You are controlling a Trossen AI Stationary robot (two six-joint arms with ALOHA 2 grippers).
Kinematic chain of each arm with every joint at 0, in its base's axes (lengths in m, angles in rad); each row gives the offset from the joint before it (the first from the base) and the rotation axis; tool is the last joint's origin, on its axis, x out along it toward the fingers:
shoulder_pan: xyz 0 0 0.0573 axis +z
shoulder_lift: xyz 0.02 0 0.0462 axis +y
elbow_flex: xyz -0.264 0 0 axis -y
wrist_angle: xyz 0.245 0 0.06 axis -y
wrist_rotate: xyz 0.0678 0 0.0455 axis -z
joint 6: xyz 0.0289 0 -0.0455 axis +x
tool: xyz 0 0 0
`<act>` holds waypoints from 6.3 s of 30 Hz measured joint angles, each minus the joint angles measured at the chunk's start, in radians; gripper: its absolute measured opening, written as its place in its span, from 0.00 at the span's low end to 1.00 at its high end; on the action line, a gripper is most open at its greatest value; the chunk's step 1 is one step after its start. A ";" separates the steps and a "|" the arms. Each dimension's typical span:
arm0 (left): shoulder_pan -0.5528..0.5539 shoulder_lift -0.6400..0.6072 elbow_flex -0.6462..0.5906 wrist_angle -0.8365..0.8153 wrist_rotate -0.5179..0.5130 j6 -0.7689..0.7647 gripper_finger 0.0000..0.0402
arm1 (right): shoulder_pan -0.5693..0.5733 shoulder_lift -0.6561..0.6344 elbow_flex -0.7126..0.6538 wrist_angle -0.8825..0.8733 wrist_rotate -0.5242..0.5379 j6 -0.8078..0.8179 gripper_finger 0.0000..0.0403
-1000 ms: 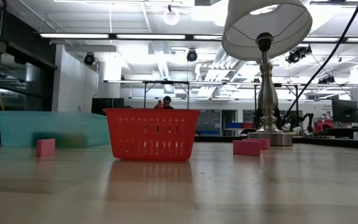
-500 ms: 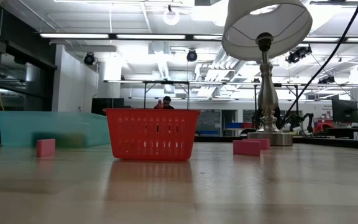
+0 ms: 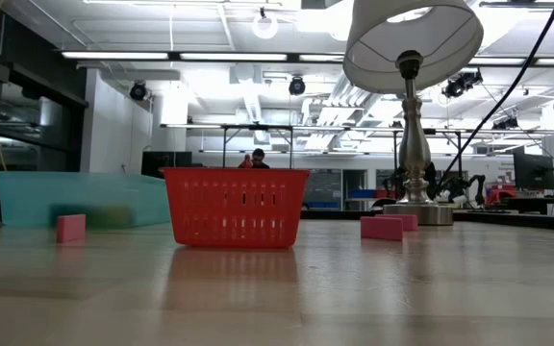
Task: Pick & Place School Supplies
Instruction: Put the blue hole puncher into the grey bin, then put the pink eraser into the red bin
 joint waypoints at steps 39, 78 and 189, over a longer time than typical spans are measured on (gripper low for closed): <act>-0.001 0.071 0.000 0.064 -0.028 0.002 0.25 | 0.001 0.000 0.000 0.008 -0.007 0.033 0.41; -0.002 -0.013 0.066 0.058 -0.094 0.221 0.35 | 0.001 0.000 0.000 0.005 -0.008 0.045 0.41; 0.707 0.280 0.111 0.137 0.118 1.262 0.31 | 0.313 -0.004 0.000 -0.127 0.214 0.223 0.41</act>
